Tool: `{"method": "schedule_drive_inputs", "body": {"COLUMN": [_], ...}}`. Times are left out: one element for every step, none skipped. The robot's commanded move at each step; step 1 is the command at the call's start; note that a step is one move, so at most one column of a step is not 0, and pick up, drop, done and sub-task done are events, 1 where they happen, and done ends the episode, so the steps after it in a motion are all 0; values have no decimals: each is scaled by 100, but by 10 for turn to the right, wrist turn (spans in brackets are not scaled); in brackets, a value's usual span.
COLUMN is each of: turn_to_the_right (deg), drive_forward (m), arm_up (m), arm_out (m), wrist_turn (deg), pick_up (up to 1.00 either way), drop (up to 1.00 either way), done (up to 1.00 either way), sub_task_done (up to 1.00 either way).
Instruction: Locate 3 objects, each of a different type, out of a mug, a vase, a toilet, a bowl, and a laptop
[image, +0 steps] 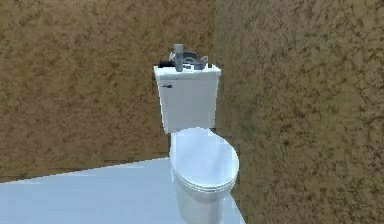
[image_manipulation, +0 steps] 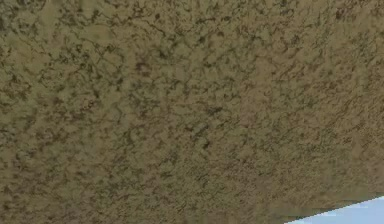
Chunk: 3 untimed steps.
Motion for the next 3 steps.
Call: {"method": "schedule_drive_inputs", "body": {"turn_to_the_right": [450, 450, 450], "drive_forward": [0, 0, 0], "arm_up": [0, 0, 0], "arm_out": [0, 0, 0], "wrist_turn": [0, 0, 0], "pick_up": [0, 0, 0], "drop": [0, 0, 0], "done": [0, 0, 0], "sub_task_done": [0, 0, 0]}}
